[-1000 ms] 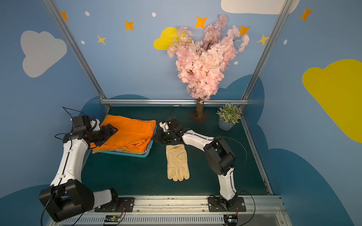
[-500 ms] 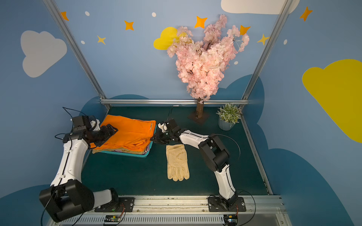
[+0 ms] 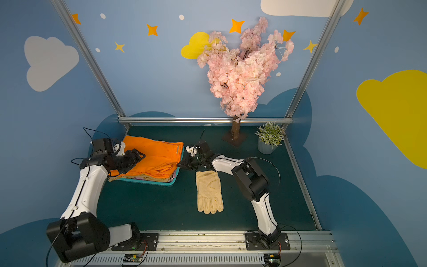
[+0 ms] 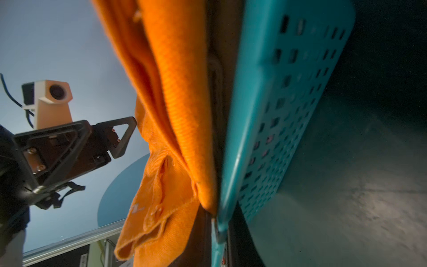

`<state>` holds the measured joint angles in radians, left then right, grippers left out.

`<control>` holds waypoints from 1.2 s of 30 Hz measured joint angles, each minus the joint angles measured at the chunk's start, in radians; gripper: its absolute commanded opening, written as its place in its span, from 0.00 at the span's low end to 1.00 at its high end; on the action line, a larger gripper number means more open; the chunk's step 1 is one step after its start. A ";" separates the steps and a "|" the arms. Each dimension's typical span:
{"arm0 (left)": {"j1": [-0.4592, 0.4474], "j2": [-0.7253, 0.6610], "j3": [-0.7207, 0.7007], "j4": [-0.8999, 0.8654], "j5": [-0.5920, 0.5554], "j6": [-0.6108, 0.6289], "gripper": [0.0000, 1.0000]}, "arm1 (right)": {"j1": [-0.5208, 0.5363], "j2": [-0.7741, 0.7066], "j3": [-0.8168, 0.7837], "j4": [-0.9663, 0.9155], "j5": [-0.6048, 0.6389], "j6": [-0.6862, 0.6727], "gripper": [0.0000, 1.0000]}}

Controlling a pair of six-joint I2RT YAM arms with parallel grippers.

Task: Put the folded long pants in the basket
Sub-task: Move the basket to the center of the board, then adjust the long pant in the basket.

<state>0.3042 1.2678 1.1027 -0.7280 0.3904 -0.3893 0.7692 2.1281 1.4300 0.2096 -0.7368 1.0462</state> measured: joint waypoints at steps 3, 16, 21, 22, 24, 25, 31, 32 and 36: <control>-0.003 0.000 -0.001 0.001 0.006 0.000 0.80 | -0.007 0.008 0.000 0.019 -0.022 0.009 0.00; -0.132 0.036 0.009 0.020 0.143 0.023 0.78 | -0.179 -0.041 -0.070 -0.090 -0.241 -0.143 0.00; -0.223 0.081 0.040 0.032 0.199 0.023 0.77 | -0.366 -0.137 -0.111 -0.416 -0.302 -0.399 0.00; -0.247 0.090 0.046 0.036 0.206 0.023 0.75 | -0.408 -0.158 -0.122 -0.475 -0.306 -0.446 0.00; -0.286 0.097 0.049 0.044 0.219 0.017 0.75 | -0.482 -0.195 -0.136 -0.576 -0.305 -0.515 0.00; -0.305 0.098 0.049 0.049 0.222 0.014 0.74 | -0.521 -0.209 -0.140 -0.614 -0.308 -0.541 0.01; -0.392 0.124 0.050 0.087 0.220 -0.027 0.71 | -0.656 -0.253 -0.140 -0.710 -0.264 -0.612 0.21; -0.406 0.133 0.051 0.090 0.219 -0.032 0.69 | -0.656 -0.266 -0.140 -0.721 -0.239 -0.610 0.29; -0.466 0.156 0.054 0.115 0.216 -0.048 0.62 | -0.624 -0.407 -0.146 -0.801 -0.072 -0.596 0.40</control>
<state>-0.1616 1.4242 1.1568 -0.6128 0.6064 -0.4374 0.1455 1.7214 1.2839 -0.5911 -0.8093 0.4503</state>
